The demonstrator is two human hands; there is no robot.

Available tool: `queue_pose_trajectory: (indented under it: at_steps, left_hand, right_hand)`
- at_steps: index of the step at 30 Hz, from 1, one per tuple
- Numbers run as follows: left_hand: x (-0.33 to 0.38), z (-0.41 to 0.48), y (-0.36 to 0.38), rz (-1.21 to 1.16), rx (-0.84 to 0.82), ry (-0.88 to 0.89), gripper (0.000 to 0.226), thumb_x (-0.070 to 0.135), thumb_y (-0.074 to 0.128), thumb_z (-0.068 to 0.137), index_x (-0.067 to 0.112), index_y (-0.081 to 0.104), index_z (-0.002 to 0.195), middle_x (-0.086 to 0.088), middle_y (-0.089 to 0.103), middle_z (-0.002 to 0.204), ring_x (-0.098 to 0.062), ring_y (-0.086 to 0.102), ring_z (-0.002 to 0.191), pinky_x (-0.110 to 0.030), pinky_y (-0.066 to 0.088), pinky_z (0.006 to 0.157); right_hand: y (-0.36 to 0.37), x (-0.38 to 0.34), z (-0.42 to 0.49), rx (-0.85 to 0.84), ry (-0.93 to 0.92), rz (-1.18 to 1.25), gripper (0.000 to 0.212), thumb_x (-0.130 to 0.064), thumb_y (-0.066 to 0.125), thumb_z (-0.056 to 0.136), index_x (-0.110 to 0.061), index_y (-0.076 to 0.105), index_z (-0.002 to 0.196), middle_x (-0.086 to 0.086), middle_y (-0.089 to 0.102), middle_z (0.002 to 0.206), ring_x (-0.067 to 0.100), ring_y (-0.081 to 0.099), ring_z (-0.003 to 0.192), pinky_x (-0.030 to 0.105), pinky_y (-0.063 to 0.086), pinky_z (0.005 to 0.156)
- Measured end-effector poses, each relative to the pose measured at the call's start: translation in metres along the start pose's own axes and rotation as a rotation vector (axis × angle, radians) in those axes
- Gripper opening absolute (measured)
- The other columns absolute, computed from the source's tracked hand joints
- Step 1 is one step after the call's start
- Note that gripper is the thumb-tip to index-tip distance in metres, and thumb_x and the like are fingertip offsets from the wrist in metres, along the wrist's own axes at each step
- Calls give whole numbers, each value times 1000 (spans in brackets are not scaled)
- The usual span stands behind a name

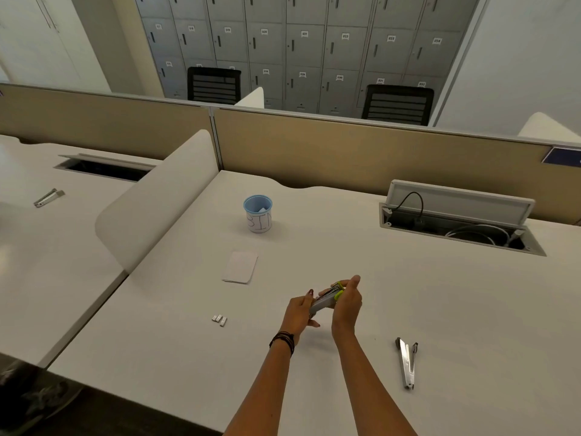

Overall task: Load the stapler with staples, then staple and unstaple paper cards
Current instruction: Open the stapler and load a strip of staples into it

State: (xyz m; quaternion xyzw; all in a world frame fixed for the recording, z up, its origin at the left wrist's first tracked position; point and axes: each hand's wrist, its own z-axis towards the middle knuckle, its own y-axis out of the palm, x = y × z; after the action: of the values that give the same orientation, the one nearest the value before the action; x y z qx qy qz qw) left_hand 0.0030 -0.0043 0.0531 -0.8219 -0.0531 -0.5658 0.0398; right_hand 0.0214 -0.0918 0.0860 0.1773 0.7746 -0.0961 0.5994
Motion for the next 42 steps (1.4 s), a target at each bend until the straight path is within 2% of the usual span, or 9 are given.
queue_pose_trajectory:
  at_steps: [6,11,14,16,18,22,32,37,42]
  left_hand:
    - [-4,-2,3,-14,21,-4,38,28,39,100,2,65,94,-5,48,65,-13,48,57,-16,50,47]
    - [-4,-2,7,-28,-9,-14,40,29,39,100,4,64,83,-5,46,61,-12,47,54,-19,52,49]
    - [-3,-4,10,-33,-19,-18,41,28,38,100,7,63,76,-5,44,60,-12,45,53,-20,54,50]
    - [-2,-5,11,-31,-26,-22,40,29,38,100,6,63,80,-5,44,61,-12,46,53,-21,54,50]
    - [-2,-6,13,-31,-34,-31,39,29,37,100,4,63,85,-4,45,61,-11,47,53,-20,54,50]
    - [-1,-10,18,-34,-48,-44,39,29,37,101,2,63,92,-5,48,63,-12,49,56,-20,54,49]
    - [5,-24,34,-50,-91,-65,44,28,36,101,-5,64,106,1,55,58,-8,53,55,-19,54,49]
    - [8,-31,48,-73,-118,-62,39,28,37,101,2,65,96,5,56,56,-9,52,57,-20,54,48]
    - [6,-37,66,-57,-131,-67,38,29,37,101,4,63,92,1,54,60,-9,52,57,-20,55,49]
  right_hand:
    - [-2,0,1,36,-31,-5,53,-45,20,99,-16,50,67,8,62,59,20,64,51,29,54,55]
    - [-2,0,3,113,-68,-59,56,-42,20,100,-15,51,63,11,61,62,23,61,55,26,49,49]
    - [-4,-5,3,139,-110,-81,56,-35,20,102,-6,54,67,4,57,54,16,57,50,12,44,39]
    - [-5,-6,4,155,-128,-100,55,-33,20,102,-2,55,71,3,56,54,14,57,50,9,42,36]
    - [-6,-2,7,166,-138,-132,56,-34,20,102,-5,56,69,4,57,57,19,59,53,16,48,41]
    - [-8,5,11,194,-150,-162,56,-35,22,101,-17,53,58,5,57,57,28,60,58,40,57,59]
    - [-23,1,13,249,-166,-225,57,-33,20,102,-17,52,58,9,58,58,30,60,55,50,58,61]
    - [-38,-4,13,266,-170,-247,59,-37,19,101,-21,51,54,13,60,56,33,62,54,51,57,58]
    - [-56,-11,12,286,-159,-249,60,-34,20,102,-14,49,52,14,57,55,33,59,51,51,56,57]
